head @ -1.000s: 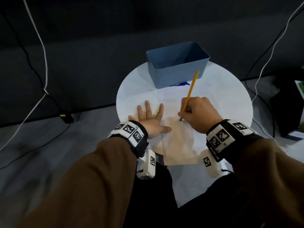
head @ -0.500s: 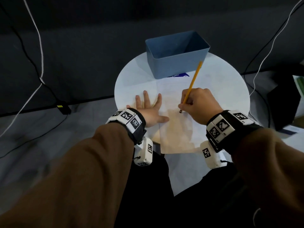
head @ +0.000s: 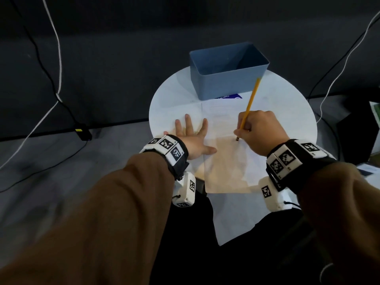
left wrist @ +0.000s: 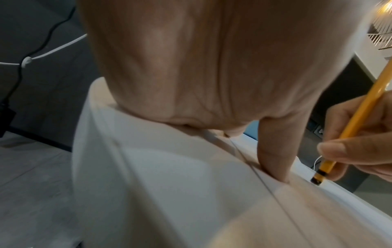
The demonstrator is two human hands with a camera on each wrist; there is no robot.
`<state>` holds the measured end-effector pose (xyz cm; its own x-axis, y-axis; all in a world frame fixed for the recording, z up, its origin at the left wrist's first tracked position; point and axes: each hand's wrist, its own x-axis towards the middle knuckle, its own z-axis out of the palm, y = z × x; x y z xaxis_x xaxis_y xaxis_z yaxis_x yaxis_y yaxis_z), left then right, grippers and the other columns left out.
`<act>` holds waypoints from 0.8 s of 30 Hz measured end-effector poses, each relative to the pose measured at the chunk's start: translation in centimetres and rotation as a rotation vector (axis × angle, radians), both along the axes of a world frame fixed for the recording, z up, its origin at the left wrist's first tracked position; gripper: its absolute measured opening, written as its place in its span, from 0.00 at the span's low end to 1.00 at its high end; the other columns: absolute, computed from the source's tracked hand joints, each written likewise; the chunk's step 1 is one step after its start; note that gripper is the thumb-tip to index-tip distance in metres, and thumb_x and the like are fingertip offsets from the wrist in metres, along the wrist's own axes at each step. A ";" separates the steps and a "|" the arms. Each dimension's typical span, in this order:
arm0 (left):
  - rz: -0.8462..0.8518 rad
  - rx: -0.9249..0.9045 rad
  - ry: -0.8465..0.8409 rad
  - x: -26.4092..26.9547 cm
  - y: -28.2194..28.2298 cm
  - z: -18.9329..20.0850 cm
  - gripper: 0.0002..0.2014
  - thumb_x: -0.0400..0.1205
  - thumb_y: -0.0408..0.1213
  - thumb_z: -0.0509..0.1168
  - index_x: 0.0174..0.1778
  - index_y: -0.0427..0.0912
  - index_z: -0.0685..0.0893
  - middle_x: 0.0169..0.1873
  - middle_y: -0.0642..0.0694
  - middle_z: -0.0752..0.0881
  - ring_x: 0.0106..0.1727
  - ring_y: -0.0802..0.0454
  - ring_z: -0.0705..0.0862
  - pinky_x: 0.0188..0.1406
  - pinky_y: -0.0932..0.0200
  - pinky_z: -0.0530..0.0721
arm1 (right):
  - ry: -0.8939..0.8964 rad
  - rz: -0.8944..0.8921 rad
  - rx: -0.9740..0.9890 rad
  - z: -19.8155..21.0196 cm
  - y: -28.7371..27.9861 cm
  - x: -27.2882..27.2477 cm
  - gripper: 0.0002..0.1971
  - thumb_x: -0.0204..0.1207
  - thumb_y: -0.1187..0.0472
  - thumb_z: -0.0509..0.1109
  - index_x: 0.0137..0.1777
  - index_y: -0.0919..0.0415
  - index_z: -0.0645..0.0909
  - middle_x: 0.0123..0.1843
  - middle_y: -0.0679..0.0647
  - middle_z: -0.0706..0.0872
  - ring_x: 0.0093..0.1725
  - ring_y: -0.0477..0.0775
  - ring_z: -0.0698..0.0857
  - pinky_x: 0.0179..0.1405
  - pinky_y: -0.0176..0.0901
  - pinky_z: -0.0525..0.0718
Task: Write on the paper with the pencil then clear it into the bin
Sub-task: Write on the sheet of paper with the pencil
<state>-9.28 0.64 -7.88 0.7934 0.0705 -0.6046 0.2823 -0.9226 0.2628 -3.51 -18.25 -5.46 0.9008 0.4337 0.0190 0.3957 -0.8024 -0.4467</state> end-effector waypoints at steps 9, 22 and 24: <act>-0.009 0.008 -0.003 -0.1 0.0 0.1 0.47 0.83 0.66 0.59 0.84 0.63 0.29 0.80 0.42 0.19 0.82 0.34 0.23 0.76 0.20 0.36 | 0.018 0.037 0.083 -0.9 0.5 -0.2 0.12 0.77 0.59 0.78 0.33 0.51 0.81 0.34 0.49 0.87 0.39 0.48 0.84 0.38 0.27 0.71; -0.006 0.015 -0.005 -0.1 -0.1 0.2 0.46 0.84 0.65 0.58 0.84 0.64 0.29 0.80 0.42 0.20 0.82 0.34 0.23 0.77 0.20 0.37 | 0.019 0.040 0.121 0.0 -0.2 0.6 0.10 0.75 0.60 0.79 0.34 0.54 0.83 0.34 0.50 0.89 0.37 0.46 0.85 0.34 0.23 0.74; -0.007 0.013 -0.010 -0.2 -0.1 0.2 0.46 0.84 0.65 0.58 0.84 0.64 0.29 0.80 0.42 0.20 0.82 0.34 0.23 0.77 0.20 0.36 | 0.025 0.038 0.075 -0.4 -0.5 0.7 0.13 0.76 0.61 0.78 0.32 0.51 0.81 0.33 0.51 0.88 0.36 0.47 0.84 0.35 0.29 0.76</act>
<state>-9.45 0.53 -7.64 0.7998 0.0724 -0.5959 0.2732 -0.9278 0.2539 -2.77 -18.77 -5.85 0.8844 0.4656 0.0308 0.4132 -0.7508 -0.5154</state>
